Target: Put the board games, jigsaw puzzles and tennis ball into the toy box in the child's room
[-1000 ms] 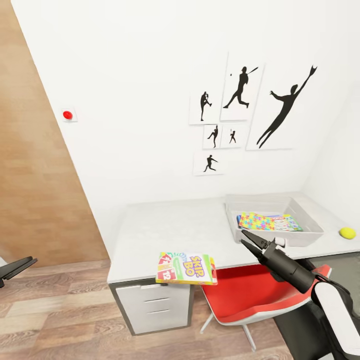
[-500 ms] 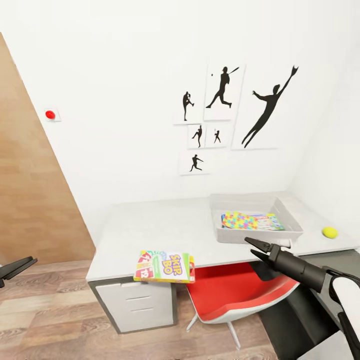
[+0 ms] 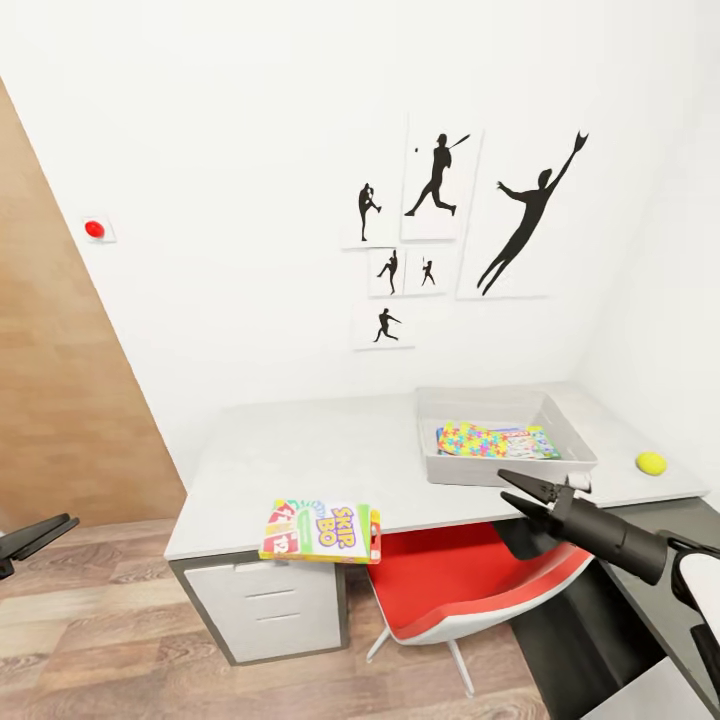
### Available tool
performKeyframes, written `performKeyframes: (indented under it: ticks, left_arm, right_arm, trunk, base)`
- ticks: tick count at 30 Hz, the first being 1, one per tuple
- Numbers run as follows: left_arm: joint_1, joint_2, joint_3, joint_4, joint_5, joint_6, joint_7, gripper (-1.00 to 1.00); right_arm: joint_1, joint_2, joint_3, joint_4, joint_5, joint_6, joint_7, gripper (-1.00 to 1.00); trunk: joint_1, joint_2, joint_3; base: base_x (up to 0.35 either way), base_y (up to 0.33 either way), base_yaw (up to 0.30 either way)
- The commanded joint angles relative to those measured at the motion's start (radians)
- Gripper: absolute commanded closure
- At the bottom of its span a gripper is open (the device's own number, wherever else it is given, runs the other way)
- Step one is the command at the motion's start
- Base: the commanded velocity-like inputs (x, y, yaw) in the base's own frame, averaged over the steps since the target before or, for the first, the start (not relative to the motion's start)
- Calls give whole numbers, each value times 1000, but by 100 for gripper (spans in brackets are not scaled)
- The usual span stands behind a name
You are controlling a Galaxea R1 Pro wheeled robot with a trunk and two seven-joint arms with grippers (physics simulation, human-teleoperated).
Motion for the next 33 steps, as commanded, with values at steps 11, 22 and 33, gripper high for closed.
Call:
performKeyframes:
  ticks: [11,22,33]
  left_arm:
    - [-1,-1,-24,1,-3,11,-3,-100]
    - [-1,-3,-66,4,-3,12,-2,-100]
    - [-1,-68,-67,13,1,20,-2,-100]
  right_arm:
    - [-2,-23,-1,-1,6,4,142,-100]
    - [-2,-24,-1,-1,6,4,154,-100]
    - [-3,-22,1,-1,8,4,156,-100]
  trunk:
    - [1,-2,-2]
    - [1,-2,-2]
    - [1,-2,-2]
  base:
    - [-3,-2,0]
    - [-11,-30,0]
    - [0,-30,0]
